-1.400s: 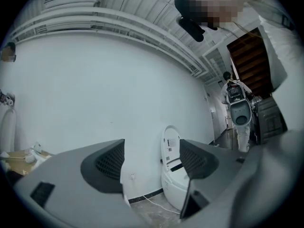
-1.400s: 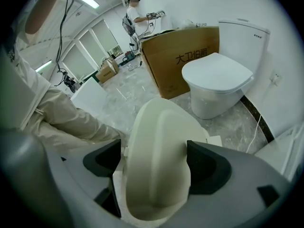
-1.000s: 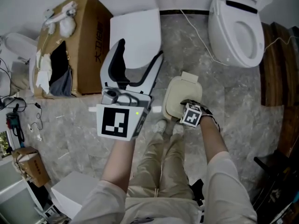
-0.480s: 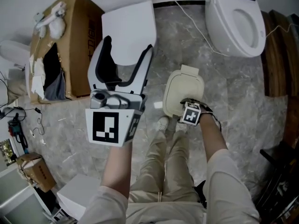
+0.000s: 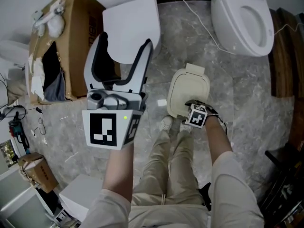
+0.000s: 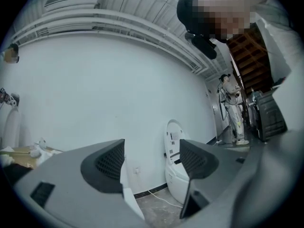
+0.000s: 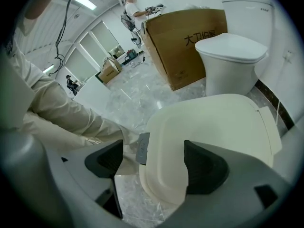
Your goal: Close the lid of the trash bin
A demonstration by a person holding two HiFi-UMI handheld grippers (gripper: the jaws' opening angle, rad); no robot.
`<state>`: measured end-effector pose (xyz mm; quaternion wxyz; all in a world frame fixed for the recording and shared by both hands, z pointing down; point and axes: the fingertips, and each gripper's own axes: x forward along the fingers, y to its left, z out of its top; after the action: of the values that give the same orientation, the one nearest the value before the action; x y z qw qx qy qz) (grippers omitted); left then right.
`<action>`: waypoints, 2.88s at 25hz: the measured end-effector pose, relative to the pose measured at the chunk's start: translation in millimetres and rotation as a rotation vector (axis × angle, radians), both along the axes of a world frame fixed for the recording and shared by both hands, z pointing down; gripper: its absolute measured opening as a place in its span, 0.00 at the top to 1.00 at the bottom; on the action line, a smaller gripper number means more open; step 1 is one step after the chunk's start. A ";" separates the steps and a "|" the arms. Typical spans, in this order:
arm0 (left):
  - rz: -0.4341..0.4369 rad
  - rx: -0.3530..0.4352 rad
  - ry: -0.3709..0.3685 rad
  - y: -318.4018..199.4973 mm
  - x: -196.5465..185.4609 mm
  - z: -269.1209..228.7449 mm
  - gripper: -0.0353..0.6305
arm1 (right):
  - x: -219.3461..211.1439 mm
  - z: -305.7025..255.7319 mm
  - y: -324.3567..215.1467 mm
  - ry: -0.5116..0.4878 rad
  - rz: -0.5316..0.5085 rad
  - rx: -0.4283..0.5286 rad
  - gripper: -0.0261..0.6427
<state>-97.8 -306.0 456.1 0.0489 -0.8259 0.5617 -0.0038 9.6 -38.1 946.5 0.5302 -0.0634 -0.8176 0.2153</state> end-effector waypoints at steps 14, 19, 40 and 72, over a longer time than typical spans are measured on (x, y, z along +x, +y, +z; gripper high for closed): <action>-0.005 -0.022 0.035 -3.6 1.9 11.5 0.44 | -2.7 7.5 -8.6 -0.052 0.175 0.066 0.42; -0.007 -0.046 0.016 14.2 1.9 15.8 0.44 | -8.3 7.5 -3.1 -0.029 0.232 0.054 0.37; 0.041 0.152 0.071 91.4 23.8 -216.7 0.44 | 106.2 -460.8 -195.3 -0.398 1.169 0.739 0.36; 0.036 0.346 0.098 208.6 70.5 -314.2 0.95 | 101.3 -790.2 -53.8 -0.962 1.167 1.513 0.95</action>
<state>-27.4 -97.4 141.9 0.1630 -0.8141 0.5409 0.1342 110.8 -91.9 156.2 -0.1314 0.6046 -0.7658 -0.1753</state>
